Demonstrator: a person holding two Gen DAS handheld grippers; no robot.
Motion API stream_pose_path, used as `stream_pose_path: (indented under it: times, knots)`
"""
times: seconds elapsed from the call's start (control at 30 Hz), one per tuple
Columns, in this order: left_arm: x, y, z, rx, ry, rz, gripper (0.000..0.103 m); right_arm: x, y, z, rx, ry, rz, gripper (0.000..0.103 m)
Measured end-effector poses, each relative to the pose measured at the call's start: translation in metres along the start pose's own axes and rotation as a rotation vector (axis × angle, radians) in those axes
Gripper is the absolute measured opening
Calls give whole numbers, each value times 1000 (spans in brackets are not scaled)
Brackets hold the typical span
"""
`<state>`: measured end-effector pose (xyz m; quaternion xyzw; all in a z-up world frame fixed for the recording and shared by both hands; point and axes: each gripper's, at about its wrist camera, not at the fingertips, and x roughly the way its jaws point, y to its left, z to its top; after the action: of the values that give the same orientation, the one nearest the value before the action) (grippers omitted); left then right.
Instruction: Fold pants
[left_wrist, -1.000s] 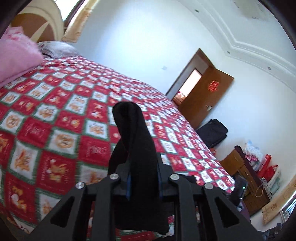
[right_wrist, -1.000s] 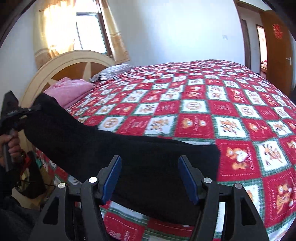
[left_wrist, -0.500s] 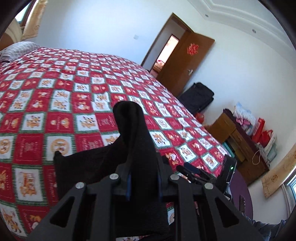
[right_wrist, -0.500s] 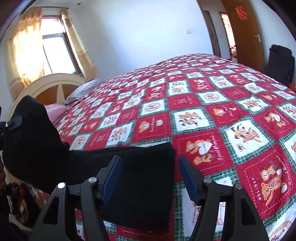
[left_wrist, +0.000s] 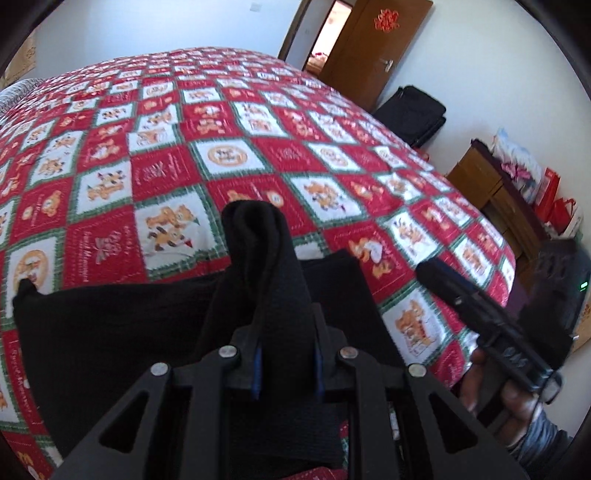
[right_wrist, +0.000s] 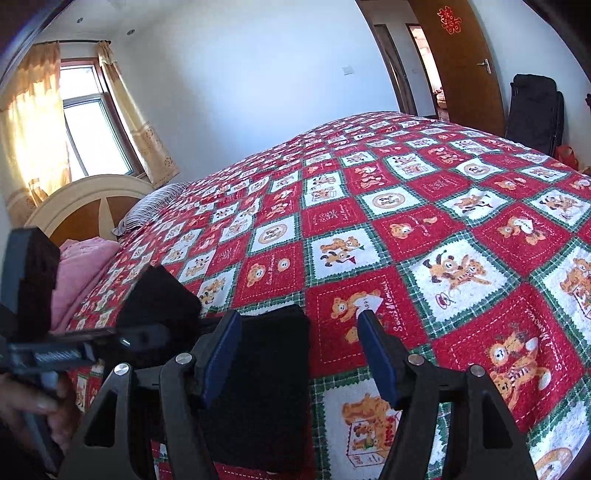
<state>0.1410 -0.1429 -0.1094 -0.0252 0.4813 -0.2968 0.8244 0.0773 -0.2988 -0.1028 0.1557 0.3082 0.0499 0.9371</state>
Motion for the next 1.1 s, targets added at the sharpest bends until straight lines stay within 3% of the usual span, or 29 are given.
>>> stream_pose_path:
  times: [0.1,0.17,0.27,0.33,0.4,0.5,0.63,0.7,0.8,0.83,0.87,0.9,0.97,1.1]
  knots:
    - [10,-8,-2,36,-8,21,24,1,-4,0,12,0,-5,67]
    - [9,-13,-3,39,-16,-10,30,2,-7,-1,29,7,-2,67]
    - [-3,-22,-5,62,-37,-94,48,3,-11,-1,45,7,-1,67]
    - [-18,-26,-6,93,-87,-95,63,1,-13,0,48,-3,0,67]
    - [-32,-22,-8,105,-132,-74,69,-1,-13,1,52,-7,12,67]
    - [-47,-4,-11,95,-200,-10,75,-2,-6,0,45,19,79,67]
    - [-56,32,-23,86,-273,191,83,-1,25,-5,-28,77,203,67]
    - [-55,50,-30,64,-277,280,85,3,42,-12,-80,130,217,67]
    - [-51,71,-36,18,-275,318,95,17,55,-24,-131,206,176,67]
    - [-50,79,-37,-5,-282,329,99,21,55,-27,-130,228,171,60]
    - [-48,84,-39,-20,-278,338,100,25,54,-29,-130,249,171,33]
    - [-45,90,-39,-35,-268,349,101,29,53,-32,-129,269,166,22]
    - [-40,102,-39,-78,-249,351,101,24,48,-31,-114,259,166,15]
    - [-28,118,-42,-157,-225,285,103,4,38,-29,-115,219,155,14]
